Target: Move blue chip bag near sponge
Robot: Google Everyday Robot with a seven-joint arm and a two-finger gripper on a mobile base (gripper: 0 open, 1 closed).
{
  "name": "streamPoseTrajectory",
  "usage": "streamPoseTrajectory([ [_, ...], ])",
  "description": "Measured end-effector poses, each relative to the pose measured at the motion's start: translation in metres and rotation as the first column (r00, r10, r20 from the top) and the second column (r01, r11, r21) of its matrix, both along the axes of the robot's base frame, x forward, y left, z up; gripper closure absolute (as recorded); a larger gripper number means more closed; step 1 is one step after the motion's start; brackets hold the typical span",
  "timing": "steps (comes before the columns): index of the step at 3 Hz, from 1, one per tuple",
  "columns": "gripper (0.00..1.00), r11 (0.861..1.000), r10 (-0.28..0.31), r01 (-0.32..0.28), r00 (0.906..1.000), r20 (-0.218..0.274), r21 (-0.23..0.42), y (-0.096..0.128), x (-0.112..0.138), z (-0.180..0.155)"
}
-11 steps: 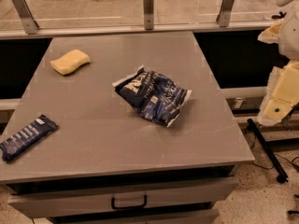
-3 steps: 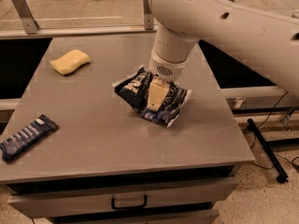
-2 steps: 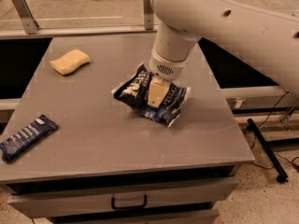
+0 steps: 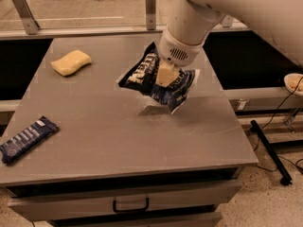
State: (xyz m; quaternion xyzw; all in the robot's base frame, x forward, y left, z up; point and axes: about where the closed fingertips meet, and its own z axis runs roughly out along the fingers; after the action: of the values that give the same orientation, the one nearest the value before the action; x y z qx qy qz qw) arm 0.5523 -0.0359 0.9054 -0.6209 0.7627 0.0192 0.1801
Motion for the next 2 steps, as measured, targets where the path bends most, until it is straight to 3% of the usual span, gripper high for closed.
streamPoseTrajectory([
  [1,1.0,0.999,0.042,-0.044,0.9935,0.106,0.016,0.015,0.015,0.045],
  [2,1.0,0.995,0.063,-0.081,0.969,0.239,0.065,0.045,0.039,0.078],
])
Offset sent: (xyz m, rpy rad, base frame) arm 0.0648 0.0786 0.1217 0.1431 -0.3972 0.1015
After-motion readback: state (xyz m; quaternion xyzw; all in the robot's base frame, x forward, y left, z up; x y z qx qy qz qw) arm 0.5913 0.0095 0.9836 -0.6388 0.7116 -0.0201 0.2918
